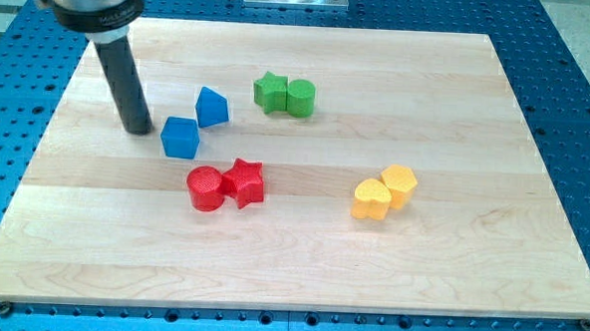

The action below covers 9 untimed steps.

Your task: Place the blue cube in between the blue triangle and red star

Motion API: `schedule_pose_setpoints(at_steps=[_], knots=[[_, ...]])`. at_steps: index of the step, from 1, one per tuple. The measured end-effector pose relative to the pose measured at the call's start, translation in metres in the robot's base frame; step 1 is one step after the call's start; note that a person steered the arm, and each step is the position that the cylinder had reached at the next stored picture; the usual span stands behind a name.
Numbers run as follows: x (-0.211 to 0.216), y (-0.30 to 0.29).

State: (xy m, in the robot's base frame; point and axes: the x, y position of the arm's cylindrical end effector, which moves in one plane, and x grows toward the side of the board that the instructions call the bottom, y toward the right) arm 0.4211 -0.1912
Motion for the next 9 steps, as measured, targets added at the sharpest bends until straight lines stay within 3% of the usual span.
schedule_pose_setpoints(at_steps=[2, 3, 5, 6, 7, 9], knots=[[0.059, 0.013], [0.057, 0.045], [0.011, 0.008], [0.0, 0.019], [0.008, 0.056], [0.041, 0.074]])
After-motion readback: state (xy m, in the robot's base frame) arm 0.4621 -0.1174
